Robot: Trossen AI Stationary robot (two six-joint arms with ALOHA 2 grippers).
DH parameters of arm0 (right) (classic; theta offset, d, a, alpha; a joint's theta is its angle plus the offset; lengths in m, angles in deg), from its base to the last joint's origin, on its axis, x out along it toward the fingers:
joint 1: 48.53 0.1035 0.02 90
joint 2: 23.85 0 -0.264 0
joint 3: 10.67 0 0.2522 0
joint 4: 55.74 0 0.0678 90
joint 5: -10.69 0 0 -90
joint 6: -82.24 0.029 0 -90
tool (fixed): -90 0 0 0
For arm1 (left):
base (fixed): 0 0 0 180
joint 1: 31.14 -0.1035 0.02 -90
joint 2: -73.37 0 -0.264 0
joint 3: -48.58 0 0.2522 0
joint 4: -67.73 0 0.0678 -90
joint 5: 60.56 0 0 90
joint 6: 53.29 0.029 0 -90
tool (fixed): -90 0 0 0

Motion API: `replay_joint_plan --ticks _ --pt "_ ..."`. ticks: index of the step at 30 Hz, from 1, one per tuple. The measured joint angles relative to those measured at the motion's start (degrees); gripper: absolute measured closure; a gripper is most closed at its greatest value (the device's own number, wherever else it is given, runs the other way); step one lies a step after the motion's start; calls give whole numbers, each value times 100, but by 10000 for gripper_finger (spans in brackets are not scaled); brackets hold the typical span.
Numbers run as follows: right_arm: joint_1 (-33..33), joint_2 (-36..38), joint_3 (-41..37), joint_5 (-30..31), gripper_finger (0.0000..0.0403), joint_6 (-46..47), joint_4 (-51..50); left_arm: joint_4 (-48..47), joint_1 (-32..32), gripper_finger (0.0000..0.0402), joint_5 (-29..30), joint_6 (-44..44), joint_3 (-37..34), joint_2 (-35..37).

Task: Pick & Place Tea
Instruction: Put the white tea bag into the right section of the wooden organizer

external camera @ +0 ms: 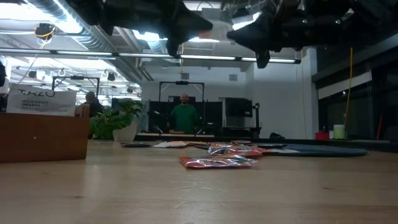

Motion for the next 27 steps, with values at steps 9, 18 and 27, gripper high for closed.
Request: replay_joint_plan --ticks 9,18,27 --pt "449 -136 1442 542 401 -737 -3016 -629 -196 285 -587 -162 1 139" --pt "440 -579 2367 480 401 -1072 -3991 -889 -268 286 -1459 -370 40 162" --pt "400 -920 2749 302 402 -1082 -4316 -1018 -268 309 -1462 -352 75 162"
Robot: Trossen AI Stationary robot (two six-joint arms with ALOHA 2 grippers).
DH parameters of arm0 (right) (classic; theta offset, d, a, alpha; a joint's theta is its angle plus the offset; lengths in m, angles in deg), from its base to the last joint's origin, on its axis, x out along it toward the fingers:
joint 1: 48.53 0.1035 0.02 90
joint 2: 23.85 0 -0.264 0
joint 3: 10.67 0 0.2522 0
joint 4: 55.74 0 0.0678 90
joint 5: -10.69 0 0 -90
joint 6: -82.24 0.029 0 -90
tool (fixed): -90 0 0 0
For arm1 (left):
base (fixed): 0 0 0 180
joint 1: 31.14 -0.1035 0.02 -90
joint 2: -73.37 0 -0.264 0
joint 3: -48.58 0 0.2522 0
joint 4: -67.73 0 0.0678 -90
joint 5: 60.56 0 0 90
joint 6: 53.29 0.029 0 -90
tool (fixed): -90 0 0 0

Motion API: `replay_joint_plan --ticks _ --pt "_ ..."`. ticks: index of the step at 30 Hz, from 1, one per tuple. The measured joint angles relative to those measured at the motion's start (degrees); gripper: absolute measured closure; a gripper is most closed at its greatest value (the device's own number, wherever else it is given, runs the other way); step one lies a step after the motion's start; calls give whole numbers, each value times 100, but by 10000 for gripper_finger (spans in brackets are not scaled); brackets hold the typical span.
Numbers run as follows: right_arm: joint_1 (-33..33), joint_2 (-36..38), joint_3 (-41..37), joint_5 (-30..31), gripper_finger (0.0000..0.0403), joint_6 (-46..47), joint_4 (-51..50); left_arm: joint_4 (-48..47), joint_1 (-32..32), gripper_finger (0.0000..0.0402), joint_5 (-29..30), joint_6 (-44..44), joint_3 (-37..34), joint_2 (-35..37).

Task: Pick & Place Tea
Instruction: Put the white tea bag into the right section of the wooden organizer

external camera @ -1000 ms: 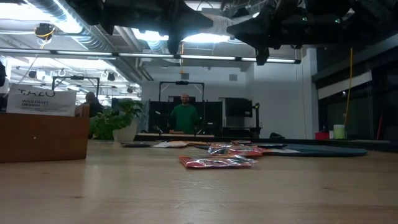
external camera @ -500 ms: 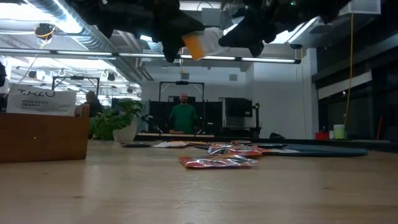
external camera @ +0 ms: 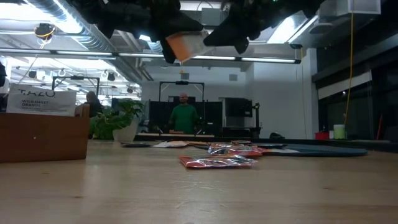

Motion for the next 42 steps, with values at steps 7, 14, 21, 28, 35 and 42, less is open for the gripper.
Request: replay_joint_plan --ticks 7,14,21,28,35,42 --pt "-4 -5 0 -9 402 -161 -61 -131 -235 319 -269 35 0 204" --pt "100 -23 2 -206 402 -262 -113 -702 -981 316 -592 44 0 1361" --pt "291 -968 1125 -422 403 -749 -835 -991 -1141 316 -581 -142 0 1835" --pt "382 -2299 2972 -1053 403 -1594 -2189 -1821 -1255 320 -579 -454 0 2216" --pt "475 -3386 4783 -1161 403 -2321 -3335 -2435 -1533 320 -580 -624 0 2854" --pt "598 -4314 6281 -1163 403 -3007 -4093 -3039 -1641 320 -579 -1181 0 3165"
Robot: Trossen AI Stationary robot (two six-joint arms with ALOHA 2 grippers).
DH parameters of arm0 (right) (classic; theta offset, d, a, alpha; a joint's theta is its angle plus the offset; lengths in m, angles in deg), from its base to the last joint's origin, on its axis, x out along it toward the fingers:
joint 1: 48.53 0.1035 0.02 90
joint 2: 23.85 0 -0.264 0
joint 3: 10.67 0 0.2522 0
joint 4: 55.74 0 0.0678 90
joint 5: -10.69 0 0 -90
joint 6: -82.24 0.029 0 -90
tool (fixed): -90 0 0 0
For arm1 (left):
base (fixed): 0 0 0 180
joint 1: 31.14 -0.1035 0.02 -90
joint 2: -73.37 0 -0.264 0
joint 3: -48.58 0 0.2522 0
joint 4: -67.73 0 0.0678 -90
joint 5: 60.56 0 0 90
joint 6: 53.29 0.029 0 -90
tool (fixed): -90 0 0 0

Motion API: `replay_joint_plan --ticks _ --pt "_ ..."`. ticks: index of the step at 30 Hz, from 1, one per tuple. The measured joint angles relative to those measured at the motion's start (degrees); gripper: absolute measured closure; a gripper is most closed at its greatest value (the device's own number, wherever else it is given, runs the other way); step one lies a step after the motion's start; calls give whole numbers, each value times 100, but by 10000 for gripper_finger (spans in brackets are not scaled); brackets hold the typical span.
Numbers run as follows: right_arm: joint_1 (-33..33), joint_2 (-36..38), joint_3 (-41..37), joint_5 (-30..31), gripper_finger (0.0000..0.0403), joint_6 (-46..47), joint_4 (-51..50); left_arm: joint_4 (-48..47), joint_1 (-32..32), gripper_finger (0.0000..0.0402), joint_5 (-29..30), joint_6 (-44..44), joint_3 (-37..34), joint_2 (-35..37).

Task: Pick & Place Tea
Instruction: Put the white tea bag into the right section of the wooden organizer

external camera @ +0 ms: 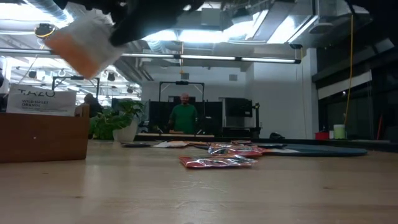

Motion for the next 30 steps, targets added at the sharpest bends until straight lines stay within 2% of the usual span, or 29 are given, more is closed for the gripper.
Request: replay_joint_plan --ticks 6,10,15,23,28,30 --pt "35 -538 711 124 403 -388 -159 -289 2 320 12 -152 0 -4" --pt "38 -835 1009 379 403 -553 -136 -394 2 320 264 -277 0 -7" --pt "36 -1046 1094 678 403 -589 -129 -528 2 320 441 -330 0 -9" --pt "38 -1041 986 758 402 -591 -80 -700 67 320 341 -738 0 -11" --pt "33 -1022 986 689 402 -511 -327 -1216 493 326 345 -334 0 -11" --pt "-28 -956 985 248 402 -377 -551 -1408 731 331 533 -216 0 -9"
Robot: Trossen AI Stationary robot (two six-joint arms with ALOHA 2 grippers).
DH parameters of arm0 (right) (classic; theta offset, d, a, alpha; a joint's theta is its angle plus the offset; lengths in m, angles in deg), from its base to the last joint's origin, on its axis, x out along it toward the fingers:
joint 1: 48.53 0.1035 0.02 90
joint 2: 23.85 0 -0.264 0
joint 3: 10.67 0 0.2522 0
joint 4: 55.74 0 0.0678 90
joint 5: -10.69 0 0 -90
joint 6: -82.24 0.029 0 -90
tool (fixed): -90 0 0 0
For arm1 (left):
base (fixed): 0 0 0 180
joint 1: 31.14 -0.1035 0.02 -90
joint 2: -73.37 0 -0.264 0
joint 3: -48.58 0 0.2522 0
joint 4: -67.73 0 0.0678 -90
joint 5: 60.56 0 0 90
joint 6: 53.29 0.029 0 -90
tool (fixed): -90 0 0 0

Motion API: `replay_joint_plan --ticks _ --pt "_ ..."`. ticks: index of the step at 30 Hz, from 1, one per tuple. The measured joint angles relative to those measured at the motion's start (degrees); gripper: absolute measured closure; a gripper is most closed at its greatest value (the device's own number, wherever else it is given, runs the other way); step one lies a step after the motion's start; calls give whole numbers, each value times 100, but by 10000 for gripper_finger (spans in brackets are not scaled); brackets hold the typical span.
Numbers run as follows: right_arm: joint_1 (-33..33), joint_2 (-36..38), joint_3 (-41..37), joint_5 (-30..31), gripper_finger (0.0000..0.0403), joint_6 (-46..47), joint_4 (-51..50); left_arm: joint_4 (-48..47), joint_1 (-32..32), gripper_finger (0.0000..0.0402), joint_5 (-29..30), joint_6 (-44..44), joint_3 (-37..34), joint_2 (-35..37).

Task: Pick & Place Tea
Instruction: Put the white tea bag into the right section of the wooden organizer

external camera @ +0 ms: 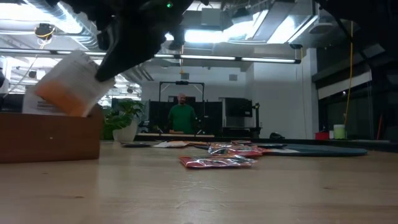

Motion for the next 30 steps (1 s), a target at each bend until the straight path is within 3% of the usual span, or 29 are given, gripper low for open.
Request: replay_joint_plan --ticks 2,4,9,15,20,25,30 --pt "-91 107 -3 -646 402 216 -342 -180 237 336 357 107 0 -2" --pt "-172 225 -3 -886 402 436 -539 -324 449 340 694 219 0 -2" --pt "-176 408 -3 -543 402 588 -591 -393 853 345 1168 403 0 -2" --pt "-202 673 -1 -551 402 896 -1218 -406 1206 345 1223 442 0 -4" --pt "-347 641 -12 -59 402 1195 -1535 -387 1645 345 1280 442 -5 -4" --pt "-495 708 -14 114 402 1459 -1415 -205 2133 340 2047 479 -262 -14" --pt "-601 839 -3 129 402 1641 -1132 -165 2375 309 2749 712 -326 -105"
